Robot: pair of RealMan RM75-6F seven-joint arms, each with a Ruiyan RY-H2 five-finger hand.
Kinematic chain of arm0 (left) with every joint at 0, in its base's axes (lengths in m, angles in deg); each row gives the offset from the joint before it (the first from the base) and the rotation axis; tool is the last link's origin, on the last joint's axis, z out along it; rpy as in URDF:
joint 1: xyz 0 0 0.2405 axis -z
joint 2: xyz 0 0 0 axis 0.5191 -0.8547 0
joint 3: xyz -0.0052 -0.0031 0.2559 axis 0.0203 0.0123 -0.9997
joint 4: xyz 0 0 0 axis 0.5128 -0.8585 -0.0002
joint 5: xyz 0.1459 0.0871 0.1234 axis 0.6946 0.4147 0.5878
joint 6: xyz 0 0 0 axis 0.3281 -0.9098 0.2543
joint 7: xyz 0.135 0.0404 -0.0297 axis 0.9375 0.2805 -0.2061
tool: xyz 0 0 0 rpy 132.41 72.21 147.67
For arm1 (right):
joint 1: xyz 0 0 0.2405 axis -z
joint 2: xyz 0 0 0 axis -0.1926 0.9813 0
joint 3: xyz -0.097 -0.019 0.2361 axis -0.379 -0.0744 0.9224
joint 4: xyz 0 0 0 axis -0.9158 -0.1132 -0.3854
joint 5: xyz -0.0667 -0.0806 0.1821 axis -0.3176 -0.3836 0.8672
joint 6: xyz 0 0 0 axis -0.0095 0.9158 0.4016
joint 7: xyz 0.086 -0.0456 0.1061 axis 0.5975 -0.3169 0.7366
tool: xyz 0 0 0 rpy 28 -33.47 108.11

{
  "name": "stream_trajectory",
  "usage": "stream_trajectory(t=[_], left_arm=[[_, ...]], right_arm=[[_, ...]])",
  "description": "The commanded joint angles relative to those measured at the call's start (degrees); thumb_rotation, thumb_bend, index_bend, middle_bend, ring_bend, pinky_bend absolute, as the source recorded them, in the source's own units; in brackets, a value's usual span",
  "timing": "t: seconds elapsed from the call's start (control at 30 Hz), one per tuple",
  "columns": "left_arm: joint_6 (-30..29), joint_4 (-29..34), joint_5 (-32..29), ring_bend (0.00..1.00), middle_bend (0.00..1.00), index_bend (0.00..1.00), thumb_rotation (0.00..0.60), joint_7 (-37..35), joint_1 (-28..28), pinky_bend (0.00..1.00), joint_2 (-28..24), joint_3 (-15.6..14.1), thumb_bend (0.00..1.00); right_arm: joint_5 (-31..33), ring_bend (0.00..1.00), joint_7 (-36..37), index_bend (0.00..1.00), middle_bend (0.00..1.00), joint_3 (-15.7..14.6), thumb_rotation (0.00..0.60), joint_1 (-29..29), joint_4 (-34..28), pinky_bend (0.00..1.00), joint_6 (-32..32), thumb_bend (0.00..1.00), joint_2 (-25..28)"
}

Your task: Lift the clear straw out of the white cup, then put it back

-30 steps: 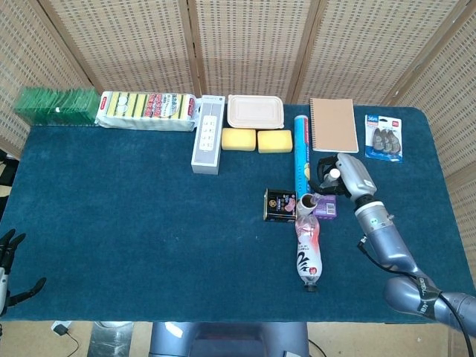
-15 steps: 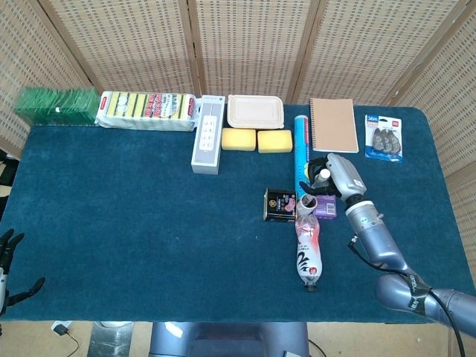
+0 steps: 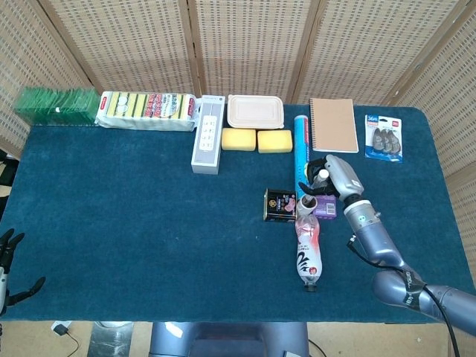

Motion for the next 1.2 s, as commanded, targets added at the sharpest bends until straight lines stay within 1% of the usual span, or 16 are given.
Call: stream_trajectory(t=[0.03, 0.47, 0.63, 0.93, 1.2], left_arm=[[0.00, 0.10, 0.02, 0.00, 0.00, 0.07, 0.600, 0.13, 0.00, 0.15, -0.02, -0.02, 0.19], [-0.06, 0.24, -0.10, 0.00, 0.00, 0.07, 0.600, 0.27, -0.10, 0.15, -0.13, 0.02, 0.19], [0.11, 0.17, -0.15, 0.00, 0.00, 0.07, 0.600, 0.29, -0.05, 0.15, -0.10, 0.02, 0.19], [-0.22, 0.39, -0.32, 0.00, 0.00, 0.07, 0.600, 0.45, -0.22, 0.15, -0.33, 0.18, 0.20], [-0.08, 0.95, -0.37, 0.00, 0.00, 0.07, 0.600, 1.04, -0.13, 0.15, -0.54, 0.24, 0.20]], right_arm=[[-0.43, 1.00, 0.50, 0.82, 1.00, -0.04, 0.600, 0.07, 0.45, 1.00, 0.25, 0.40, -0.31], [-2.20, 1.00, 2.50, 0.82, 1.00, -0.50, 0.600, 0.49, 2.57, 1.00, 0.42, 0.40, -2.35], [-3.24, 1.00, 3.17, 0.82, 1.00, -1.00, 0.600, 0.24, 4.51, 1.00, 0.86, 0.40, -4.27], [-5.05, 1.00, 5.37, 0.82, 1.00, -0.89, 0.600, -0.66, 8.80, 1.00, 1.69, 0.39, -7.94], [-6.35, 1.00, 7.43, 0.82, 1.00, -0.79, 0.600, -0.90, 12.08, 1.00, 2.62, 0.37, -9.52]])
